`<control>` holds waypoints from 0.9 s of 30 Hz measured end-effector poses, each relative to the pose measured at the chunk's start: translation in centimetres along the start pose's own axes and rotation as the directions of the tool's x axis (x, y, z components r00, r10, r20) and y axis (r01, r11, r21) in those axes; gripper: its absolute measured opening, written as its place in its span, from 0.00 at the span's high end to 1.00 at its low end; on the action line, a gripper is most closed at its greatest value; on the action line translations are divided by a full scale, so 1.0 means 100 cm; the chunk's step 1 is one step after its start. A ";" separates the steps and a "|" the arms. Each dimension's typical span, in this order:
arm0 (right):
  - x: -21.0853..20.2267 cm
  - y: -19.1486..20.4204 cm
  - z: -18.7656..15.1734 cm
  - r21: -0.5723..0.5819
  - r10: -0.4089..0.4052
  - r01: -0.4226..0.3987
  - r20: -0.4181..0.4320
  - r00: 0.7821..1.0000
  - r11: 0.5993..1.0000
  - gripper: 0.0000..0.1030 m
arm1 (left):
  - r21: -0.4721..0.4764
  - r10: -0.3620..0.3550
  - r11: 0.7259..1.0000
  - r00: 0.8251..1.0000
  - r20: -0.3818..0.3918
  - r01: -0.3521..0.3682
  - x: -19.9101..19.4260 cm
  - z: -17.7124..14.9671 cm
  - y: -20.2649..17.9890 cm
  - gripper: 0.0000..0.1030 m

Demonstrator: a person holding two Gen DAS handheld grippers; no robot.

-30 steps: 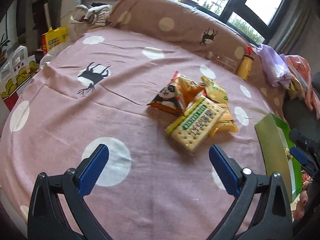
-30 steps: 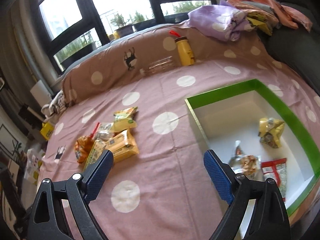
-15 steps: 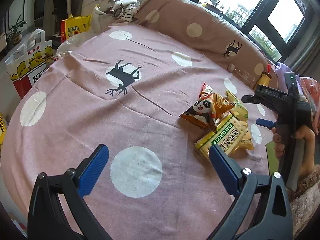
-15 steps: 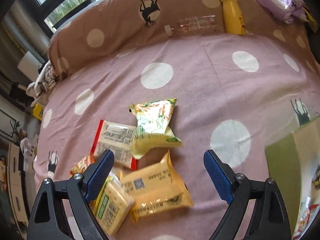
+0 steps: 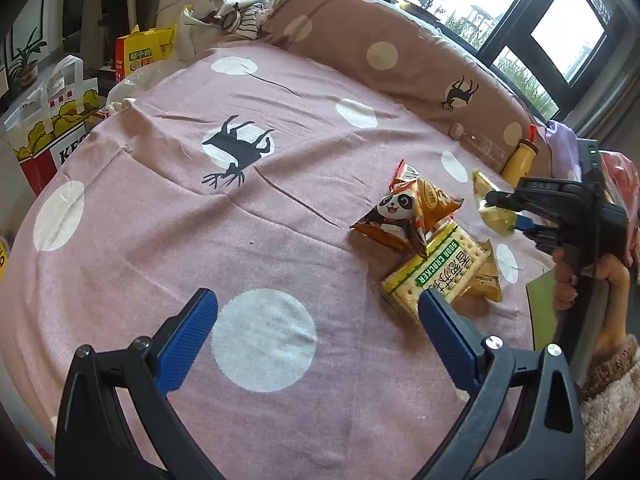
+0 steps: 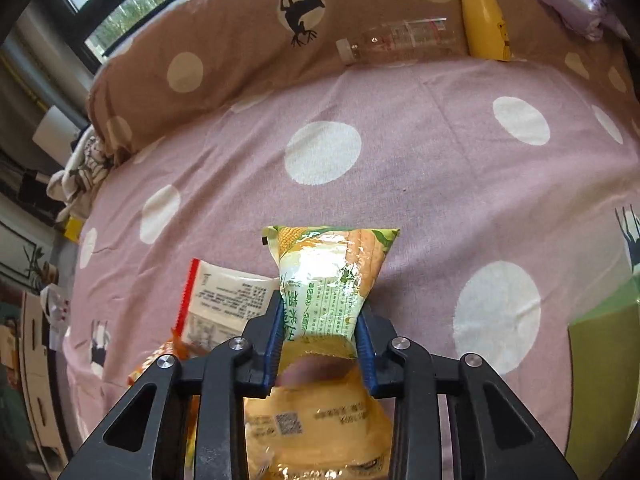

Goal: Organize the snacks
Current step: 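Grasp the green-white corn snack bag with the right gripper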

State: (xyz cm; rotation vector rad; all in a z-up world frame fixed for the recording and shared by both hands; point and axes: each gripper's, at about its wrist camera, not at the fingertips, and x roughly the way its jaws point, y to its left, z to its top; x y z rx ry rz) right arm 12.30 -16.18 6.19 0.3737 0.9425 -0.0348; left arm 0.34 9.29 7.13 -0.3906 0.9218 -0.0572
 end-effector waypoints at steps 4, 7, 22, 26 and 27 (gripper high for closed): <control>-0.060 0.010 -0.027 -0.069 0.009 -0.004 0.065 0.998 0.998 0.67 | 0.002 0.021 1.000 1.000 -0.004 -0.021 0.002 -0.002 -0.001 0.02; -0.089 0.013 -0.063 -0.101 0.062 -0.055 0.061 0.996 0.993 0.67 | 0.004 0.028 1.000 1.000 -0.005 -0.028 0.002 -0.004 -0.003 0.02; -0.049 0.010 -0.154 -0.114 0.082 -0.103 -0.171 0.982 0.988 0.49 | 0.085 0.019 0.996 0.999 -0.046 -0.015 0.006 -0.018 -0.023 0.03; -0.078 -0.004 -0.144 -0.074 0.134 -0.139 -0.063 0.989 0.988 0.31 | 0.109 -0.081 0.990 0.992 -0.094 0.091 0.007 -0.027 -0.037 0.08; -0.081 -0.009 -0.141 -0.061 0.154 -0.157 -0.050 0.987 0.986 0.31 | 0.118 -0.110 0.985 0.988 -0.105 0.122 0.006 -0.030 -0.042 0.09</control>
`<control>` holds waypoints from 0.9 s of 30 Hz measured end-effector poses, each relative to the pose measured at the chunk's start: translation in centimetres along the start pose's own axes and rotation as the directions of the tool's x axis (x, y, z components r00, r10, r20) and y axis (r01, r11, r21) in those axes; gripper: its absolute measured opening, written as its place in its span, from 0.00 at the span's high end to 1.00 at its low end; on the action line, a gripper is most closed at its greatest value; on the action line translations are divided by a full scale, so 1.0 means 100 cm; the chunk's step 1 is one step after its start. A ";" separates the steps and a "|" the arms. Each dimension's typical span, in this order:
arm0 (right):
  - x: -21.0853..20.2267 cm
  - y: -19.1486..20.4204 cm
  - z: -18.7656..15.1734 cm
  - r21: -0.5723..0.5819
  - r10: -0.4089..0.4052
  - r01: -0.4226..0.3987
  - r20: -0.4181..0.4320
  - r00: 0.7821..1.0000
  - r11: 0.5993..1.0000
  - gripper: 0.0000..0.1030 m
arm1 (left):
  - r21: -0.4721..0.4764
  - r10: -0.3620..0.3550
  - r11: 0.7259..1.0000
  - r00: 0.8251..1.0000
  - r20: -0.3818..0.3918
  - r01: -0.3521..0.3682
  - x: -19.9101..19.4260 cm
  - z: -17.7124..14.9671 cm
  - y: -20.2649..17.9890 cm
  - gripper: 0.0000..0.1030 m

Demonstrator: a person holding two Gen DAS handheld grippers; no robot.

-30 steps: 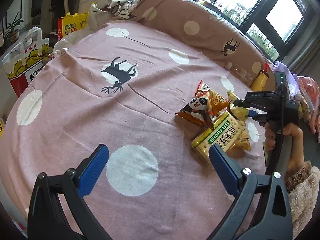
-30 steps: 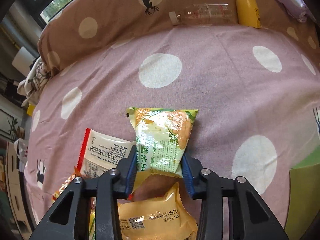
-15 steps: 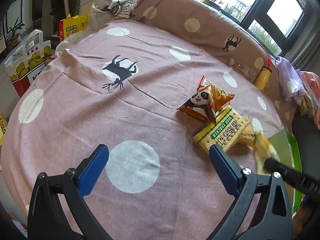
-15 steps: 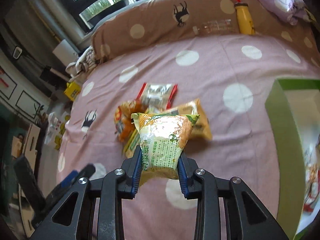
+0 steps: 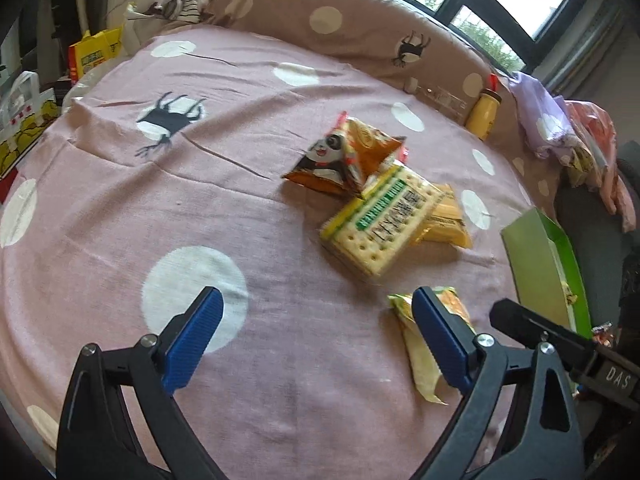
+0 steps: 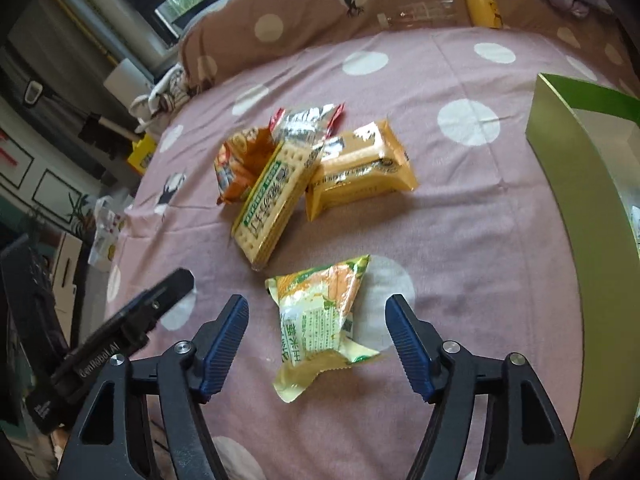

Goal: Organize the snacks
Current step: 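Grasp the green-white corn snack bag with the right gripper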

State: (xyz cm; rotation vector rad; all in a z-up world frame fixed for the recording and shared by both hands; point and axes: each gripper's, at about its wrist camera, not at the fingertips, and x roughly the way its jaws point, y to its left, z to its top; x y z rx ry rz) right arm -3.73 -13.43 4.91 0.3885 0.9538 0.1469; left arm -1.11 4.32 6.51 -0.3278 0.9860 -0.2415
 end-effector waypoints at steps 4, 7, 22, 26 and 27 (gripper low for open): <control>-0.003 -0.014 -0.001 0.039 0.047 -0.047 0.012 0.999 0.998 0.31 | 0.055 -0.130 0.990 0.990 -0.062 0.133 0.009 -0.012 -0.026 0.21; 0.008 -0.019 -0.003 0.063 0.100 -0.099 -0.016 0.995 0.993 0.31 | 0.083 -0.166 0.981 0.980 -0.109 0.176 0.020 -0.021 -0.041 0.30; 0.057 -0.024 -0.012 0.108 0.122 -0.106 -0.149 0.981 0.989 0.38 | 0.112 -0.147 0.980 0.977 -0.157 0.166 0.042 -0.031 -0.049 0.41; 0.060 -0.021 -0.012 0.086 0.110 -0.099 -0.140 0.984 0.991 0.38 | 0.149 -0.119 0.979 0.982 -0.145 0.141 0.046 -0.032 -0.055 0.41; 0.061 -0.021 -0.012 0.081 0.106 -0.095 -0.139 0.985 0.992 0.38 | 0.155 -0.113 0.979 0.983 -0.143 0.135 0.046 -0.033 -0.055 0.41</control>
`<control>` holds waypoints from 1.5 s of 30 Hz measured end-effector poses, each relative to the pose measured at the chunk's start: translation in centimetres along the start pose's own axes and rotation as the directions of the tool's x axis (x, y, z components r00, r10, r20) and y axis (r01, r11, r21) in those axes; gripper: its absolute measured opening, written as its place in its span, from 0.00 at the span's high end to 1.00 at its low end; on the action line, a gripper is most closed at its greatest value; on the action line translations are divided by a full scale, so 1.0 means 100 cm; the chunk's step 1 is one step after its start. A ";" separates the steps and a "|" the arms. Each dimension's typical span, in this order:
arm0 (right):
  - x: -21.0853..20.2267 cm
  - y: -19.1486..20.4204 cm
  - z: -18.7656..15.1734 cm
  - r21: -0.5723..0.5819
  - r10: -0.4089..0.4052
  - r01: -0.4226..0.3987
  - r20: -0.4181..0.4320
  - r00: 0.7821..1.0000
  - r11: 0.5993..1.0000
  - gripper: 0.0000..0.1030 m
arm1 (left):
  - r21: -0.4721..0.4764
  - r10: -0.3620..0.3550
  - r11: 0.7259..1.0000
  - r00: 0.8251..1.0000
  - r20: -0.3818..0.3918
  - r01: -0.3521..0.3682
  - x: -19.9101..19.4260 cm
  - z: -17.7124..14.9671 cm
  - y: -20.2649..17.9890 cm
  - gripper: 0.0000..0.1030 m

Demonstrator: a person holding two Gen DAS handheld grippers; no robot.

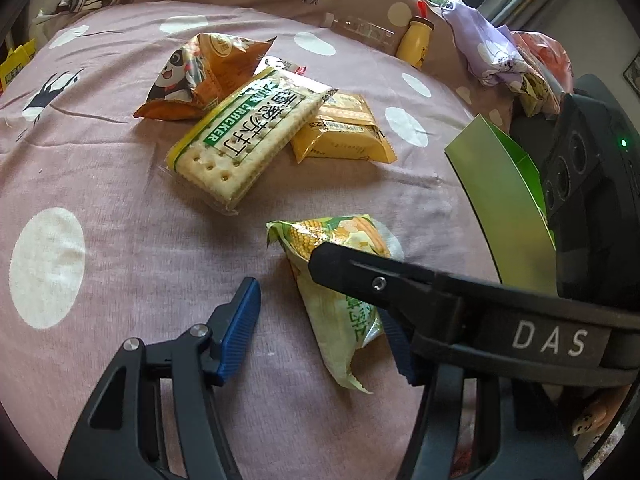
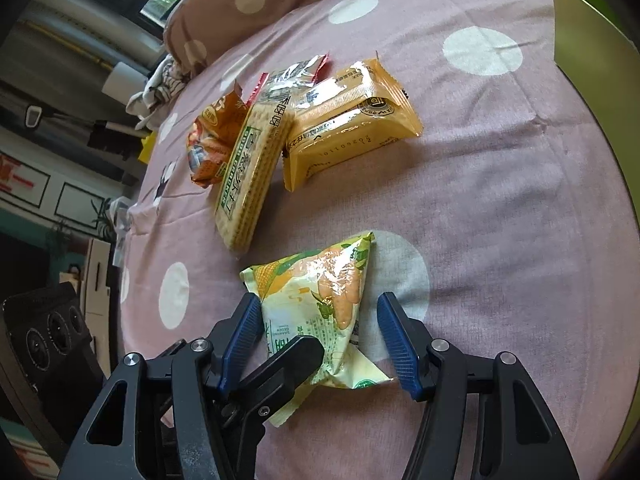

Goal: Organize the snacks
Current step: 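Grasp the green-white corn snack bag with the right gripper, then carry the corn snack bag into the green box and open the right gripper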

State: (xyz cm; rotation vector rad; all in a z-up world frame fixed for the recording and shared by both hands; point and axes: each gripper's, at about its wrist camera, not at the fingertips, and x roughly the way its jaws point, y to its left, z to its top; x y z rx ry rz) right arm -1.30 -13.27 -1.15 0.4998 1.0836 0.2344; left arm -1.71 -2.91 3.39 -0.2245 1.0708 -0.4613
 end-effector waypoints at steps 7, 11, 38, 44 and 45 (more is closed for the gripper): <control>0.003 0.009 -0.003 -0.041 0.005 -0.005 -0.004 1.000 0.999 0.38 | 0.021 -0.049 0.999 0.999 0.013 0.048 0.004 0.000 -0.003 0.61; 0.003 0.012 -0.003 -0.043 0.002 -0.002 0.003 1.000 0.999 0.38 | 0.020 -0.095 0.995 0.995 0.023 0.095 0.005 -0.001 -0.007 0.68; -0.182 -0.068 -0.008 0.102 0.035 -0.091 0.451 0.892 0.991 0.41 | 0.459 -0.316 0.865 0.932 0.180 0.204 -0.027 0.027 -0.191 0.74; -0.202 -0.102 -0.015 0.209 -0.019 -0.102 0.509 0.861 0.973 0.41 | 0.505 -0.366 0.820 0.925 0.099 0.270 -0.006 0.030 -0.223 0.74; -0.203 -0.107 -0.016 0.229 -0.032 -0.101 0.512 0.858 0.968 0.41 | 0.507 -0.372 0.815 0.924 0.085 0.282 -0.003 0.029 -0.227 0.74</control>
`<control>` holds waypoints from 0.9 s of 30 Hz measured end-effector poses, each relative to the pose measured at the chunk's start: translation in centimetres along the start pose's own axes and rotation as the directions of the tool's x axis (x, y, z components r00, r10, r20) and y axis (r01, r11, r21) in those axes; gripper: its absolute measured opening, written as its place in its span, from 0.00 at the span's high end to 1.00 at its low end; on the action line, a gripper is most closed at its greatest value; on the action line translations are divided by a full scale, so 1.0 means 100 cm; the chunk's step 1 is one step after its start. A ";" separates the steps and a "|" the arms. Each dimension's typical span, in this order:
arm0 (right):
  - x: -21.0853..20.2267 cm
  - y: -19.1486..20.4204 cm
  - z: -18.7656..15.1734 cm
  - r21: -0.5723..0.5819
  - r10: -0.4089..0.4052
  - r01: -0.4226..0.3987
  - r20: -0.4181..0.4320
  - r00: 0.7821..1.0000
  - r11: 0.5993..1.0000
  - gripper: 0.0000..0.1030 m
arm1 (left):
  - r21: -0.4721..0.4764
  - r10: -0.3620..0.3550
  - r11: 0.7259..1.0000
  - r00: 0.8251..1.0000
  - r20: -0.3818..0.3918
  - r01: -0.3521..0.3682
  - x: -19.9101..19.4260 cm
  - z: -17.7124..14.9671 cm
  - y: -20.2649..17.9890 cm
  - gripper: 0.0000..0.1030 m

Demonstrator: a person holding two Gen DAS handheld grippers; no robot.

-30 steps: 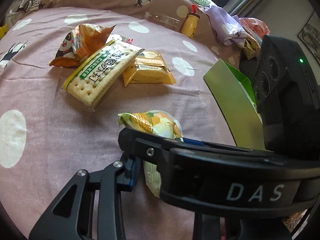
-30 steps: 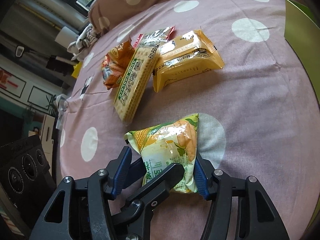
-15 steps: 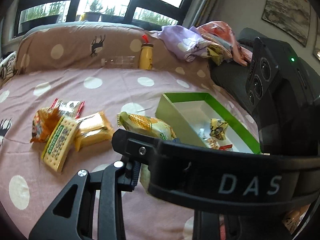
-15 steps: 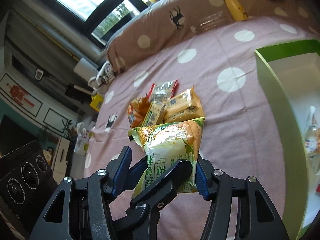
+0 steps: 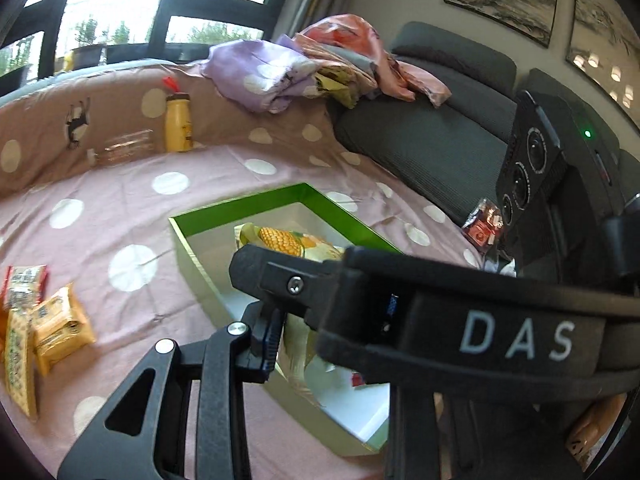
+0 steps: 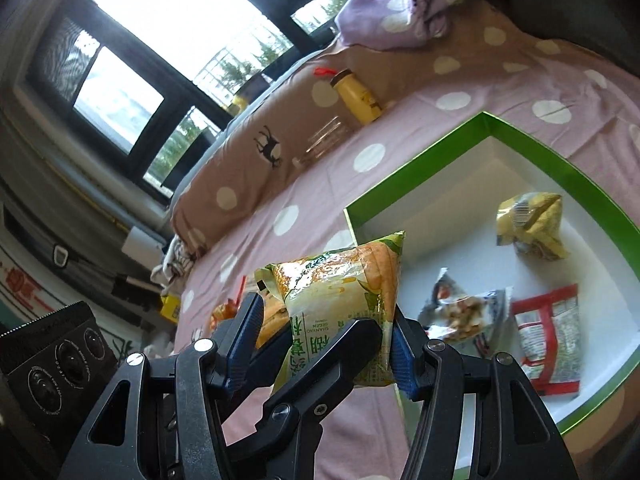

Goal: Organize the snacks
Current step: 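Carry the corn snack bag into the green box and open the right gripper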

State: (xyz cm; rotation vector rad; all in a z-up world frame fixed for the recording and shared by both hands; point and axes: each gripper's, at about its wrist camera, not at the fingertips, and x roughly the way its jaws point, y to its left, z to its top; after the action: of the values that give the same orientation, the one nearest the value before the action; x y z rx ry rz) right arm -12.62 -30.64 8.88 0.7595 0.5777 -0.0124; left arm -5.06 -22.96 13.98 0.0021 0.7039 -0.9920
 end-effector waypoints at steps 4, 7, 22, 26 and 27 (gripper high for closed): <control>-0.005 -0.020 0.004 0.073 -0.035 0.034 0.017 0.999 0.997 0.41 | -0.007 -0.048 0.999 0.998 -0.051 0.048 0.021 0.002 -0.010 0.74; -0.008 -0.033 0.007 0.113 -0.078 0.075 0.018 0.997 0.991 0.41 | -0.027 -0.086 0.996 0.991 -0.098 0.084 0.036 0.002 -0.015 0.74; 0.001 -0.069 0.011 0.209 -0.131 0.138 -0.045 0.990 0.968 0.40 | -0.095 -0.122 0.990 0.976 -0.182 0.107 0.065 -0.007 -0.018 0.74; 0.002 -0.070 0.012 0.211 -0.128 0.136 -0.047 0.991 0.968 0.41 | -0.098 -0.120 0.990 0.976 -0.181 0.104 0.067 -0.007 -0.015 0.74; 0.002 -0.070 0.011 0.212 -0.131 0.139 -0.049 0.990 0.967 0.41 | -0.101 -0.122 0.989 0.975 -0.185 0.105 0.068 -0.008 -0.015 0.74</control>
State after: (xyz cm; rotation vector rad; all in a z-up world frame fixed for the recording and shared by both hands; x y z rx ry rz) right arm -13.39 -36.46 4.92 0.9308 0.6677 -0.1909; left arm -4.22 -28.75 10.12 -0.0231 0.9334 -1.0779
